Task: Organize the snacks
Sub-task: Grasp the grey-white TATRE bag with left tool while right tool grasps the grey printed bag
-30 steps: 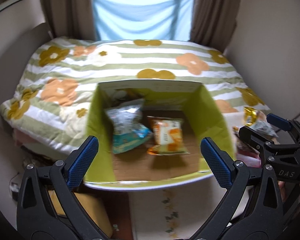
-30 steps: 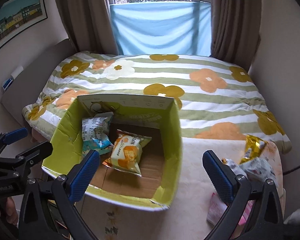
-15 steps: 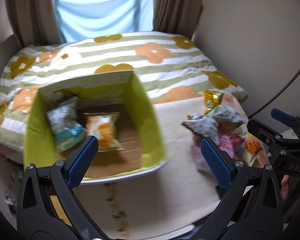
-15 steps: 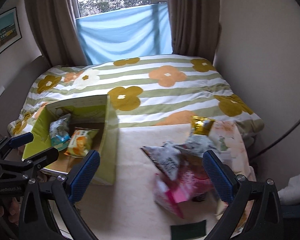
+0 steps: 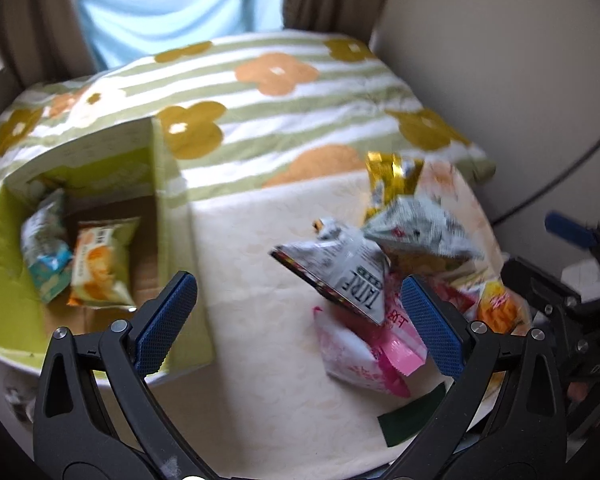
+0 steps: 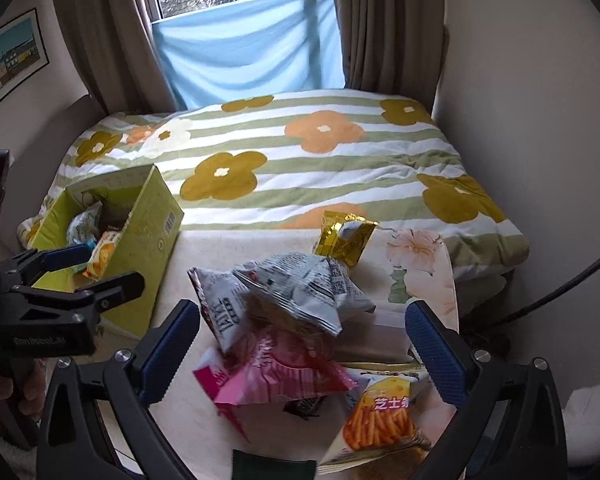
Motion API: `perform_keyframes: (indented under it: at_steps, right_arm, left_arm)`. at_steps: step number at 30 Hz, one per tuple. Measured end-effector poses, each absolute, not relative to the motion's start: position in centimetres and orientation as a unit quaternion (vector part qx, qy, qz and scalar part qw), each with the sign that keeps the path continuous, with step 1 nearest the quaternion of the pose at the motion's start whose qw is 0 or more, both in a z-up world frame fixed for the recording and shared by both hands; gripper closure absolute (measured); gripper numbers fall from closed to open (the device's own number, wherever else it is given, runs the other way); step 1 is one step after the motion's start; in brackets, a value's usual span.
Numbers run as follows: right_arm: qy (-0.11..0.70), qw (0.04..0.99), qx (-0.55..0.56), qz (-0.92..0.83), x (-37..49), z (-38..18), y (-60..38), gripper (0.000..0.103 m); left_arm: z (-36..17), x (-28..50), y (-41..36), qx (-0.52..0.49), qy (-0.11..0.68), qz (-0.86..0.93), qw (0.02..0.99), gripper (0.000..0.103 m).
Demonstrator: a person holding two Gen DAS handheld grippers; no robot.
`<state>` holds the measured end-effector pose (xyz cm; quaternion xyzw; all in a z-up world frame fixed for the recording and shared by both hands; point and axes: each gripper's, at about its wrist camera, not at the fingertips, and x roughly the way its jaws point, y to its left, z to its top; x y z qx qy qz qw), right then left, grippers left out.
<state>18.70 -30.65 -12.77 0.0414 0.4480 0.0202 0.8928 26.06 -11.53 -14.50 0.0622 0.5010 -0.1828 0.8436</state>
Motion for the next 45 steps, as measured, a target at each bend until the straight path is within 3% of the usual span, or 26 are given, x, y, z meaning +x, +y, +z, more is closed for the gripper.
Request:
perform_keyframes:
  at_steps: [12,25,34,39,45]
  right_arm:
    - [0.489,0.869,0.078,0.031,21.3,-17.7,-33.1,0.001]
    - [0.514,0.853,0.092,0.030,24.3,-20.8,-32.0,0.001]
    - [0.524,0.848,0.080,0.029,25.5,-21.9,-31.1,0.001]
    - [0.523,0.849,0.075,0.023,26.2,-22.2,-31.2,0.001]
    - [0.517,0.853,0.064,0.017,27.2,-22.4,-31.0,0.001]
  left_arm:
    - [-21.6,29.0,-17.4,0.177,0.550,-0.237,0.781,0.002]
    - [-25.0,32.1,-18.1,0.179,0.571,-0.266,0.756,0.002]
    - [-25.2,33.3,-17.2,0.173,0.566,-0.281,0.755,0.024]
    - [-24.8,33.3,-17.1,0.177,0.559,-0.290,0.757,0.047]
    - [-24.4,33.2,-16.5,0.172,0.555,-0.294,0.759,0.056]
